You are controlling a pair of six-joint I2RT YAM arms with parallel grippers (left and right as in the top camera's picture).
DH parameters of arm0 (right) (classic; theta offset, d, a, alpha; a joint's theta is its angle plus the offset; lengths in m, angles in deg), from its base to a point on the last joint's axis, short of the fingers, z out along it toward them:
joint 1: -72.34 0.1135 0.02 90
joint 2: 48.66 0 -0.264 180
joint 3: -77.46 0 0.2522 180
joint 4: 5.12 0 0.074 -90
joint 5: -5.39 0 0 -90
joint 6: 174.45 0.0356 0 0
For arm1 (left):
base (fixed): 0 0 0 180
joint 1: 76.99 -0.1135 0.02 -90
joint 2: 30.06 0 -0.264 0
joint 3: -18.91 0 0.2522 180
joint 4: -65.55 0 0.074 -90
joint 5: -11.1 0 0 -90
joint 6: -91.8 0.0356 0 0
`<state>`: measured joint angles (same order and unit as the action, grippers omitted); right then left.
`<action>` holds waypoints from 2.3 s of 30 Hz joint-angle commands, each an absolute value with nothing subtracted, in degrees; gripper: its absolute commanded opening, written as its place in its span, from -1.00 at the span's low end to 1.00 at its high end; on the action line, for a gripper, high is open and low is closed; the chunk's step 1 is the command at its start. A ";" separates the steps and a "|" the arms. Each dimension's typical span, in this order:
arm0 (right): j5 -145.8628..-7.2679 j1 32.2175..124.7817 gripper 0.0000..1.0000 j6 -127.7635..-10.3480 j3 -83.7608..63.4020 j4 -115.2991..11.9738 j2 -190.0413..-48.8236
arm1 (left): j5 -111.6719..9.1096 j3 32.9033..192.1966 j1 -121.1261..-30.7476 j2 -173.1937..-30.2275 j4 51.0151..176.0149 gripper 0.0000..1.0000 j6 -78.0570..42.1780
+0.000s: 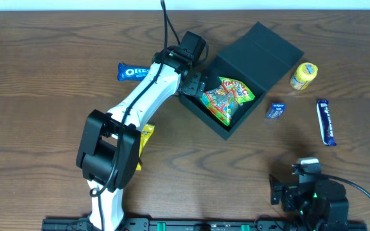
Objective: Pack container
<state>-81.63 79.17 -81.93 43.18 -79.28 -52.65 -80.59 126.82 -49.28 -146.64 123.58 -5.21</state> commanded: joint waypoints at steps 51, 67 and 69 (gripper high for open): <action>-81.78 78.62 0.99 -81.73 43.58 -79.52 -52.30 | -62.23 125.29 -46.57 -141.96 137.77 0.91 -17.40; -81.78 78.62 0.99 -81.75 43.58 -79.52 -52.30 | -72.07 125.55 -47.60 -142.35 122.64 0.91 -0.44; -81.78 78.62 0.98 -81.73 43.58 -79.52 -52.30 | -72.05 125.51 -47.84 -143.36 122.07 0.91 0.61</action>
